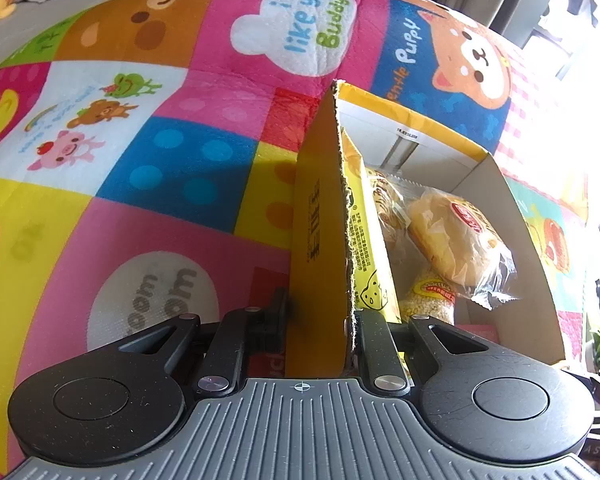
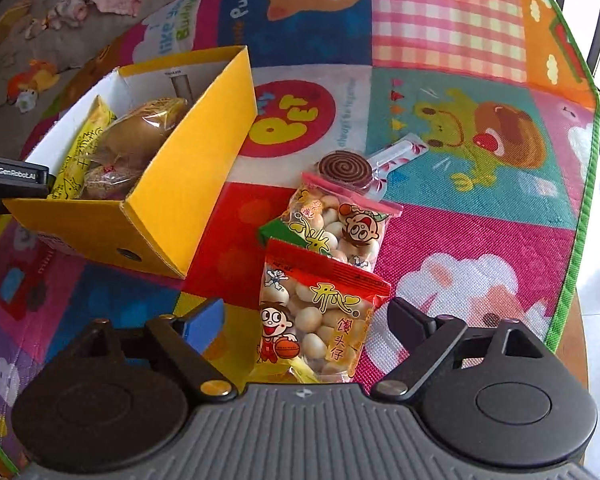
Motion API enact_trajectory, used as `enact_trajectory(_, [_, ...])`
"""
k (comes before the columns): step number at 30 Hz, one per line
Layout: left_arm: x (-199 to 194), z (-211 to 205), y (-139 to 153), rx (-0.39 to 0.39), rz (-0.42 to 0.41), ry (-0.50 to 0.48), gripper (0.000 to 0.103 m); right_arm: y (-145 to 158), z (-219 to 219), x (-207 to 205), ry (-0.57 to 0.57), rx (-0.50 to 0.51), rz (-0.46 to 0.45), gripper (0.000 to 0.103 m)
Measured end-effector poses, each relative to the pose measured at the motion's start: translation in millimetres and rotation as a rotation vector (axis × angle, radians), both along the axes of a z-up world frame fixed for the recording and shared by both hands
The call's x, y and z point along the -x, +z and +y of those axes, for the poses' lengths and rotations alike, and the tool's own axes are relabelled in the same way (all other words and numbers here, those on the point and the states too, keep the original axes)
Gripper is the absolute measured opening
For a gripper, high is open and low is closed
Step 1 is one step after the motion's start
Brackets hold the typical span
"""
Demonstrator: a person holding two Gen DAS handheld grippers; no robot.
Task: Organize objects
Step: 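Grasp the red-topped candy bag of white balls with the right tool, then lower the red candy bag into the yellow box with the right tool and release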
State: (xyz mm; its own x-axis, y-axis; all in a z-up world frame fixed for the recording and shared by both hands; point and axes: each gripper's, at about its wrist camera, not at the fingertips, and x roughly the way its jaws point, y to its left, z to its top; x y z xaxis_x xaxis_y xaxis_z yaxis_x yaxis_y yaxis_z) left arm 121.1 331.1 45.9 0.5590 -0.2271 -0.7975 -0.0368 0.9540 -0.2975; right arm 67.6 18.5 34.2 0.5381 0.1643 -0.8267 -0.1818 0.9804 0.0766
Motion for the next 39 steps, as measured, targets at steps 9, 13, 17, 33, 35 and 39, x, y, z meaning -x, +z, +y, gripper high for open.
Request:
enact_trajectory(9, [-0.9,1.2,0.0,0.001,-0.003,0.003,0.018,32.8,-14.8,19.4,0.047,-0.056,0.024,0.059])
enact_trajectory(13, [-0.3,1.6,-0.6,0.002,-0.005,0.003,0.018,71.7,-21.9,29.3,0.088,-0.130,-0.004,0.059])
enact_trajectory(17, [0.4,1.5,-0.6,0.002,-0.007,0.002,0.018,123.2,-18.0,31.6,0.133,-0.197,-0.110,0.059])
enact_trajectory(33, [0.5,1.8,-1.4,0.009,-0.008,-0.001,0.019,175.6,71.8,-57.3,0.177,-0.328,-0.273,0.059])
enact_trajectory(35, [1.0,2.3,-1.7,0.014,-0.010,0.000,0.019,173.7,81.3,-69.9,0.157,-0.307,-0.272,0.067])
enact_trajectory(39, [0.9,2.9,-1.9,0.021,-0.011,-0.001,0.020,162.4,83.2,-76.7,0.135,-0.306,-0.262,0.077])
